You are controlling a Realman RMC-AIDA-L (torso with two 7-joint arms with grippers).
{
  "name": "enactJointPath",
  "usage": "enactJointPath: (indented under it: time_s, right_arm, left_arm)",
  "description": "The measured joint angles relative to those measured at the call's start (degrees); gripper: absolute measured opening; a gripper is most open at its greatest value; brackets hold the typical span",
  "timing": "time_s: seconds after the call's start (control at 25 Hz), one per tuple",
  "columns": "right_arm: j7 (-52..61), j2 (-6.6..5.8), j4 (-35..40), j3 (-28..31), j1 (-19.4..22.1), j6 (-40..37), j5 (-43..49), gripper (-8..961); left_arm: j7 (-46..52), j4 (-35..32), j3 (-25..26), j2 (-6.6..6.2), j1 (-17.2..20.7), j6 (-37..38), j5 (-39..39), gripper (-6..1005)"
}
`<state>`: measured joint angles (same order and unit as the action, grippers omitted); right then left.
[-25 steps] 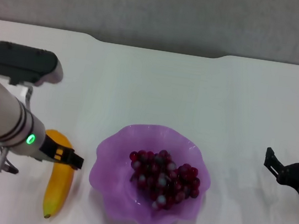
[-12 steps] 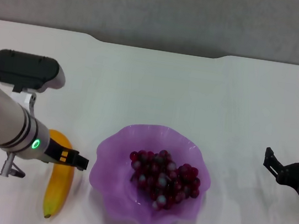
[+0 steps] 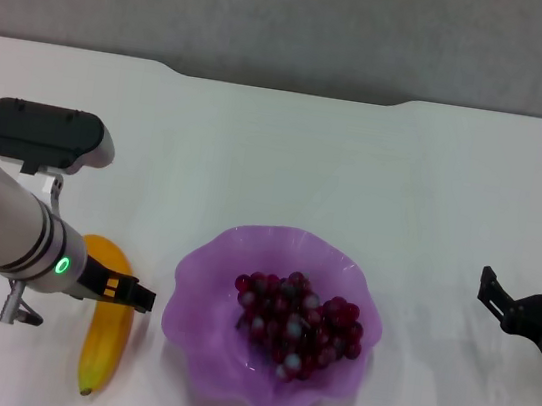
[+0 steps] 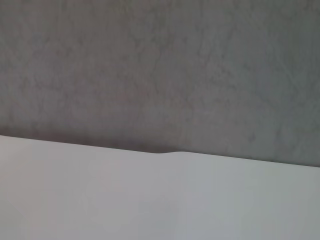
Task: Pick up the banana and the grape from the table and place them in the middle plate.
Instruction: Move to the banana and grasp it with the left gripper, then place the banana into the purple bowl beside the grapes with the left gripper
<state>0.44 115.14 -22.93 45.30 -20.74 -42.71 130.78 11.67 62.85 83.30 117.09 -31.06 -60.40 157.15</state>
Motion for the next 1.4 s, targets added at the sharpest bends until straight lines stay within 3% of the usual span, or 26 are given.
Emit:
enactJointPath:
  time_s: [0.36, 0.56, 0.8, 1.0, 1.16, 1.32, 1.4]
  right_arm:
    - [0.0, 0.0, 0.0, 0.07, 0.0, -0.02, 0.0, 896]
    - [0.0, 0.0, -0.01, 0.07, 0.0, -0.03, 0.0, 896]
    - [0.0, 0.0, -0.01, 0.08, 0.0, -0.05, 0.0, 896]
    - [0.0, 0.0, -0.01, 0.05, 0.0, -0.08, -0.06, 896]
    - [0.0, 0.0, -0.01, 0.03, 0.0, -0.09, -0.08, 896]
    - [0.0, 0.0, 0.15, -0.12, 0.03, -0.09, -0.15, 896]
    - [0.0, 0.0, 0.45, -0.11, 0.07, -0.08, -0.14, 896]
  left_arm:
    - [-0.15, -1.13, 0.02, -0.03, -0.35, 0.22, -1.0, 863]
    - [-0.54, -3.28, 0.02, -0.03, -1.37, 0.35, -1.5, 671]
    - [-0.26, -3.79, 0.49, 0.05, -1.7, 0.59, -1.59, 642]
    - [-0.14, -3.65, 0.62, 0.07, -1.57, 1.08, -1.59, 490]
    - [-0.14, -3.55, 0.63, 0.06, -1.59, 1.14, -1.59, 484]
    - [-0.33, 1.35, 1.22, -0.24, 0.31, 1.34, -1.29, 477]
    - [-1.48, 8.88, 2.72, -0.34, 4.61, 2.05, -1.09, 477]
